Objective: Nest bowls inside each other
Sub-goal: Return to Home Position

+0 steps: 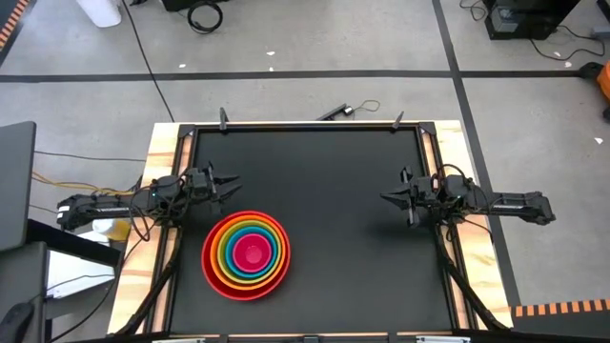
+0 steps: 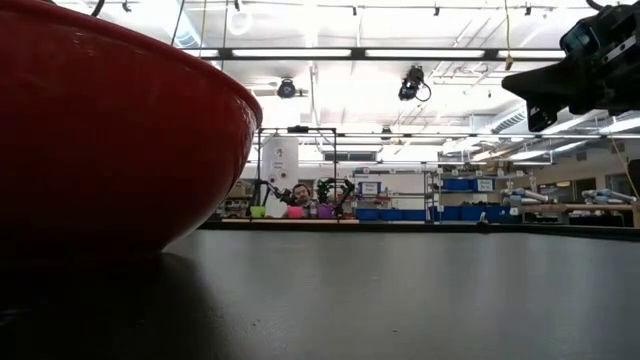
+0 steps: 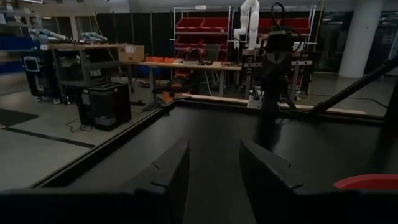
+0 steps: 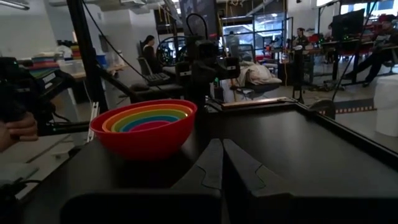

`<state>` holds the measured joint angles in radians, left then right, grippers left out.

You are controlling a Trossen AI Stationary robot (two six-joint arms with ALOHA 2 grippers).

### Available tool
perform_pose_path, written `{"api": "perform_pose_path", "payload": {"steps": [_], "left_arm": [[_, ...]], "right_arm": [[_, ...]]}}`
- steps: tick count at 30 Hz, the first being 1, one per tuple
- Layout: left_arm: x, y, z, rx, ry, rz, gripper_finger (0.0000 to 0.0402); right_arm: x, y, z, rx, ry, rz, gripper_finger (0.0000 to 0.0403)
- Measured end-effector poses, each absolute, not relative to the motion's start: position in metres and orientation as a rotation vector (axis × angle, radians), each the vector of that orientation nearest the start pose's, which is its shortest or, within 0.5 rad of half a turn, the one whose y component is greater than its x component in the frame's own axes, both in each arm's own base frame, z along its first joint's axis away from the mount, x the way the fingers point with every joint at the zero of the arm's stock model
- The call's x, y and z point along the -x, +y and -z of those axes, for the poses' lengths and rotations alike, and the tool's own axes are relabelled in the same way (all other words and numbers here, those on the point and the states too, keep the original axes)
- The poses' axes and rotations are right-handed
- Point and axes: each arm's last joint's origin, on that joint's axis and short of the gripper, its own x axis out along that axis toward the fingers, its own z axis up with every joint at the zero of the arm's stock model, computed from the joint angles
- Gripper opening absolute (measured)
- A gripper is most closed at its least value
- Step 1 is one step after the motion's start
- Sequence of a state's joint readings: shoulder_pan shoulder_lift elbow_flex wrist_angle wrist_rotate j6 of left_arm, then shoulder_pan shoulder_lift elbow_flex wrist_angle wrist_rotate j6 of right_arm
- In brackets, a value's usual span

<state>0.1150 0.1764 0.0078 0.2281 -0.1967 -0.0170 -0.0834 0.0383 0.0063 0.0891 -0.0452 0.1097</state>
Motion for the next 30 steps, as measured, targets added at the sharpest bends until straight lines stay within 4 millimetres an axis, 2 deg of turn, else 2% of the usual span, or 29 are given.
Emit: {"api": "perform_pose_path", "payload": {"steps": [13, 15, 19, 21, 25, 30], "left_arm": [[-0.1058, 0.0194, -0.1745, -0.004, -0.069, -0.362, 0.0136], [-0.1059, 0.0193, -0.1727, -0.001, -0.05, -0.36, 0.0116], [-0.106, 0.0194, -0.1703, -0.06, -0.016, -0.363, 0.0036], [-0.106, 0.0193, -0.1703, -0.046, -0.019, -0.361, 0.001], [-0.1062, 0.0184, -0.1703, 0.06, -0.038, -0.348, 0.0023], [-0.1062, 0.0184, -0.1703, 0.065, -0.038, -0.347, 0.0042]], "right_arm": [[-0.0993, -0.007, -0.1712, -0.106, -0.058, 0.035, 0.0023], [-0.0993, -0.007, -0.1712, -0.106, -0.058, 0.035, 0.0023], [-0.0993, -0.007, -0.1712, -0.106, -0.058, 0.035, 0.0022], [-0.0993, -0.007, -0.1712, -0.106, -0.058, 0.035, 0.0023], [-0.0993, -0.007, -0.1712, -0.106, -0.058, 0.035, 0.0024], [-0.0993, -0.007, -0.1713, -0.106, -0.058, 0.035, 0.0024]]}}
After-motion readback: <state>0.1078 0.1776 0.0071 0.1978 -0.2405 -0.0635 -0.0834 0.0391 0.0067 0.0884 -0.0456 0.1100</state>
